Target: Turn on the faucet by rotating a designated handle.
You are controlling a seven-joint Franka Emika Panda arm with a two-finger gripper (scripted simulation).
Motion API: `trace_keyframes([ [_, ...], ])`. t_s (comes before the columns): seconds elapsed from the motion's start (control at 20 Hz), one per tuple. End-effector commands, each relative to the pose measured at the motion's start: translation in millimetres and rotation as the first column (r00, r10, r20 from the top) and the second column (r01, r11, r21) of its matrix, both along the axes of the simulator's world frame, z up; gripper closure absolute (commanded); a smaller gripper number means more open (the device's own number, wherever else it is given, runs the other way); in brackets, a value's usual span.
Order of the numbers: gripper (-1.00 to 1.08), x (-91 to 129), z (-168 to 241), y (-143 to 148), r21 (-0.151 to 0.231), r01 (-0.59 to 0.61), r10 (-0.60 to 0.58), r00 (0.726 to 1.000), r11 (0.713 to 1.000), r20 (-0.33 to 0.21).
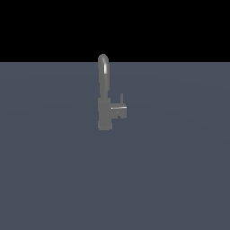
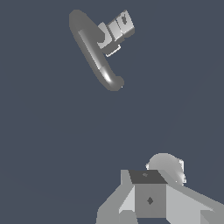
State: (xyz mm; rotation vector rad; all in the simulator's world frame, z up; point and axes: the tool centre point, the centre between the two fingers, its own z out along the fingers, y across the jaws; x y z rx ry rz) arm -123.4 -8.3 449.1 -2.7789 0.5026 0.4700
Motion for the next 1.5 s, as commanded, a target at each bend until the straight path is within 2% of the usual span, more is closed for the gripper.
trace_keyframes([
  [0.0, 1.08, 14.4, -6.9, -0.8, 0.032, 0.031, -0.030, 0.999, 0.999, -0.035],
  [0.4, 1.08, 58.3, -32.7, -4.8, 0.128, 0.138, -0.118, 0.981, 0.982, -0.155],
  [0.75, 1.08, 94.6, -60.2, -9.5, 0.202, 0.240, -0.183, 0.946, 0.949, -0.267],
  [1.1, 1.08, 128.3, -92.6, -14.8, 0.264, 0.350, -0.234, 0.893, 0.899, -0.385],
  [1.45, 1.08, 159.3, -130.4, -19.8, 0.311, 0.465, -0.269, 0.819, 0.829, -0.507],
])
